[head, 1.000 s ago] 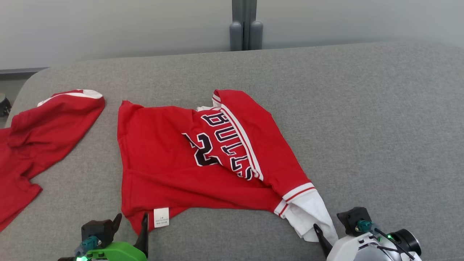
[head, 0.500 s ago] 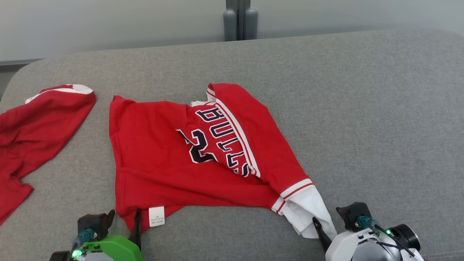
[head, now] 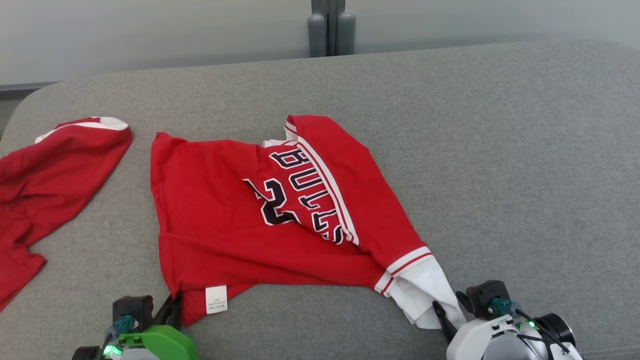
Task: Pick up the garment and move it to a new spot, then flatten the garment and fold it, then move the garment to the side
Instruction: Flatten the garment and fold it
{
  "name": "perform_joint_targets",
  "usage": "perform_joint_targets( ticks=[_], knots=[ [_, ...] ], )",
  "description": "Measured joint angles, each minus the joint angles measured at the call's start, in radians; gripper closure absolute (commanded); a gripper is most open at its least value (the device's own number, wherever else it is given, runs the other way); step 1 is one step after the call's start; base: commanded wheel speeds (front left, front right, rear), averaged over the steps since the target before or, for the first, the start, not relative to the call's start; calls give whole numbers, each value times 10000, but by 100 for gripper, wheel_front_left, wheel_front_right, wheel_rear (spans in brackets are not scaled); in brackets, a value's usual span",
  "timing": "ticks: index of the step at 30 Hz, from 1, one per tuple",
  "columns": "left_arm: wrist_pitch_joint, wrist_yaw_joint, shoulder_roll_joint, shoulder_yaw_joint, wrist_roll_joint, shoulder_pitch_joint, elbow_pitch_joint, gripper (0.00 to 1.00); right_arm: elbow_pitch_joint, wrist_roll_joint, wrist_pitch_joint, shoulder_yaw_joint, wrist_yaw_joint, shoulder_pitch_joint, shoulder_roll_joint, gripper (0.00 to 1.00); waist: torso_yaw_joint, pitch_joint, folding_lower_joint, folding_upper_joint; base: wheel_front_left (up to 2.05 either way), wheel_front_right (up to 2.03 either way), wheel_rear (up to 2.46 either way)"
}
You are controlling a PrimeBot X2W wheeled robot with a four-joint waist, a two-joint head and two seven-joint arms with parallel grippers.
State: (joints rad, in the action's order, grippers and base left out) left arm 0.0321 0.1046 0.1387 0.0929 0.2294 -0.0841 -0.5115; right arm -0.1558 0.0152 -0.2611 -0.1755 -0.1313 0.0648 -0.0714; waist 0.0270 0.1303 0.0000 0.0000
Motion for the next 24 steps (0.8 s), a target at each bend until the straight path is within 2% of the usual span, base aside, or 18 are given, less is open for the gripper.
perform_joint_targets(
  ticks=[1, 5, 10, 16, 20, 24],
  knots=[
    [0, 8, 12, 19, 4, -15, -46, 100, -31, -117, 0, 38, 0, -18, 19, 100, -3, -11, 0, 0, 0, 0, 0],
    [-50, 21, 100, 75, 73, -43, -56, 100, -142, -825, -13, 123, 0, -46, 92, 100, -8, -99, 0, 0, 0, 0, 0],
    [-405, 94, 79, 65, 573, 566, 1007, 100, 151, -3175, -150, 173, 0, 146, 199, 100, -33, -350, 0, 0, 0, 0, 0],
    [-1584, 176, 36, 104, 1728, 2424, 4234, 100, 1536, -7641, -238, 458, 2, 665, 215, 100, 7, -761, 0, 0, 0, 0, 0],
    [-2554, 190, 230, 270, 2669, 3530, 6832, 100, 2604, -9653, -372, 951, 8, 818, 211, 100, 95, -996, 0, 0, 0, 0, 0],
    [-3189, 196, 435, 293, 3306, 4178, 8805, 100, 3730, -11271, -514, 1319, 8, 934, 217, 100, 180, -1149, 0, 0, 0, 0, 0]
  ],
)
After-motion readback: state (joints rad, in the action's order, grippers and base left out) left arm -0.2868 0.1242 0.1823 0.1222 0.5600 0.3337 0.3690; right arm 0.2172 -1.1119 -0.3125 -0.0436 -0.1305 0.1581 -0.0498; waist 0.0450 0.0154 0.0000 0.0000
